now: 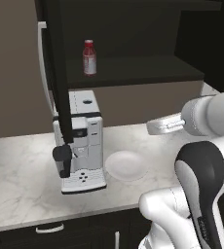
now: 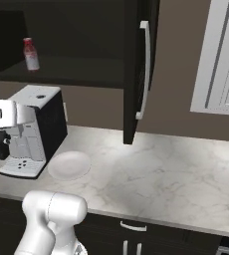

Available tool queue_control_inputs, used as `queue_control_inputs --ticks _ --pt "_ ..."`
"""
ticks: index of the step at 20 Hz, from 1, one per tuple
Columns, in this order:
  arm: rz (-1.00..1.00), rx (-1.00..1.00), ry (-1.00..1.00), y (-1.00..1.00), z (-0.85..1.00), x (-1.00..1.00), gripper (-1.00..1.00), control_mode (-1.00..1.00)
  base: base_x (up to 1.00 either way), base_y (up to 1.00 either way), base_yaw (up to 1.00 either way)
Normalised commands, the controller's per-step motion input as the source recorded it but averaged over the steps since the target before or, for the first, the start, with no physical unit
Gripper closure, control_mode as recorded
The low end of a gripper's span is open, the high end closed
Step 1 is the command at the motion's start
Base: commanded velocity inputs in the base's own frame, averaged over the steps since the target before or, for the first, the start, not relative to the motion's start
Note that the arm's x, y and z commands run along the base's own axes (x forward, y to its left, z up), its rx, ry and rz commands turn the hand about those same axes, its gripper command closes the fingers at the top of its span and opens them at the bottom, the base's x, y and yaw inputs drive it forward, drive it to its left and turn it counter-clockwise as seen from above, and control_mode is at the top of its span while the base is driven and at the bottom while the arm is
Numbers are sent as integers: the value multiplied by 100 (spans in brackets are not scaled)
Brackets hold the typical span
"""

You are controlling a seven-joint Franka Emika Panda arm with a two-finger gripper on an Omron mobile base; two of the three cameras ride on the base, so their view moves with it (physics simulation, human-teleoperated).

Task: Move the hot dog bun to the plate on the dining table and place the condiment next to that plate. Then navigate to the fridge and take the sausage and place it on the plate as well.

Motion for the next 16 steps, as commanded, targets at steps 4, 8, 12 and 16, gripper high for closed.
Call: queue_control_inputs --ticks 4,8,12,16 --pt "18 -1 -21 44 74 33 -100 -100 0 0 0" --pt "13 0 -15 25 62 52 -100 -100 0 0 0" --pt "8 5 -18 5 23 63 -100 -100 0 0 0" --pt "3 5 -22 7 3 51 -100 -100 0 0 0"
